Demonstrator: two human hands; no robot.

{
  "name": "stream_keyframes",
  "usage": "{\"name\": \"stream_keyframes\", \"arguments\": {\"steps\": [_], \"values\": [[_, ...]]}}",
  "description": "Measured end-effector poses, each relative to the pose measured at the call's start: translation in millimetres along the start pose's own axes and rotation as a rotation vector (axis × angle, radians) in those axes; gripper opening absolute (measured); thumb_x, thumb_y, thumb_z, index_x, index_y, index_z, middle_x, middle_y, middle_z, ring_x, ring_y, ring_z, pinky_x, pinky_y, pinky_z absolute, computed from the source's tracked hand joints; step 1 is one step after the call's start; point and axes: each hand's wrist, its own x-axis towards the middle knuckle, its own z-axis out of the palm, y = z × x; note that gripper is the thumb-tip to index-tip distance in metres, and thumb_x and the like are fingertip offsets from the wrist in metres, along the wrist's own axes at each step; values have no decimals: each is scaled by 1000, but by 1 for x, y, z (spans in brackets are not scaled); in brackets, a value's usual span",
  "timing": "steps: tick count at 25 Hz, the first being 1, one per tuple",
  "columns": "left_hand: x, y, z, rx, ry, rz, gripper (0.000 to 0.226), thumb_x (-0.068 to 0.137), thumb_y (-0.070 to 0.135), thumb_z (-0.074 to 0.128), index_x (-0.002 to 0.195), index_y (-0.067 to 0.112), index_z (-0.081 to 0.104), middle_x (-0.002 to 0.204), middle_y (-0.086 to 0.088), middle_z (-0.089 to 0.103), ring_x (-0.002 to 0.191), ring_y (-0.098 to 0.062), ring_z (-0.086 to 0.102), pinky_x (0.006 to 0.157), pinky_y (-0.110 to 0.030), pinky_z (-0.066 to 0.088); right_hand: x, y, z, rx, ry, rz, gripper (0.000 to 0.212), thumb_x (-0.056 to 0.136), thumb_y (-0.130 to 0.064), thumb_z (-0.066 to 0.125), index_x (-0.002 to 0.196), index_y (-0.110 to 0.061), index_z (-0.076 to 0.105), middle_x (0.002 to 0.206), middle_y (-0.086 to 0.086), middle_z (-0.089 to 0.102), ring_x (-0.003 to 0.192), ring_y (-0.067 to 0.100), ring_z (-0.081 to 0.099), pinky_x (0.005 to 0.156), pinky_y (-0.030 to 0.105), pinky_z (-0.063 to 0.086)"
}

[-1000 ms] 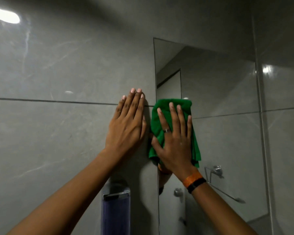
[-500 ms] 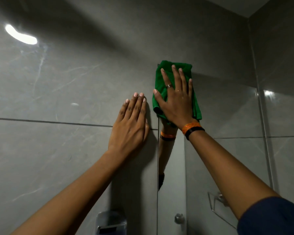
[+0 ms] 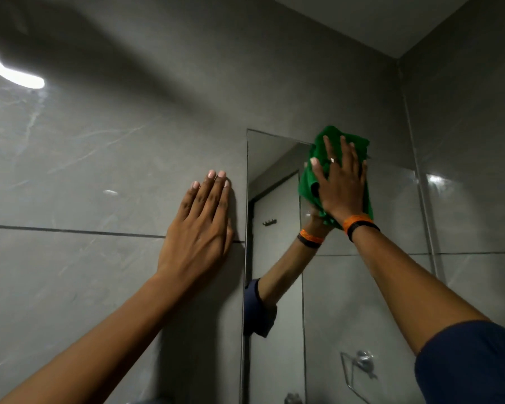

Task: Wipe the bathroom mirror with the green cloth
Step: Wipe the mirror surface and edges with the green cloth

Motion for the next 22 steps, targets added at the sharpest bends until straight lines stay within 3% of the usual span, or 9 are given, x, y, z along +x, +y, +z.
{"name": "stream_keyframes", "arguments": {"steps": [5, 10, 17, 22], "values": [[-2, 0, 0, -13, 33, 6, 67, 101, 37, 19, 156, -2, 16, 165, -23, 13, 155, -36, 10, 126, -48, 11, -1, 77, -4, -26, -25, 181, 60, 109, -52, 31, 164, -33, 16, 175, 9, 12, 162, 31, 8, 129, 64, 3], [-2, 2, 8, -29, 30, 13, 69, 101, 39, 12, 157, -1, 11, 166, -22, 4, 155, -35, 2, 127, -47, 7, 4, 126, -4, -75, -54, 353, 64, 108, -53, 31, 165, -30, 14, 175, 11, 11, 162, 33, 10, 130, 63, -1], [-2, -2, 9, -29, 49, 39, 71, 101, 41, 8, 158, 0, 5, 166, -23, -1, 156, -36, -2, 129, -49, 8, 7, 138, -14, -9, -67, 471, 66, 107, -61, 24, 165, -32, 12, 175, 9, 8, 162, 34, 8, 129, 63, 0], [-31, 15, 12, -86, 44, 136, 71, 100, 39, 18, 157, -3, 14, 166, -25, 9, 156, -37, 7, 128, -50, 10, -65, 144, -16, -25, -52, 521, 63, 108, -57, 26, 165, -32, 14, 175, 8, 12, 161, 32, 12, 129, 63, 4]]}}
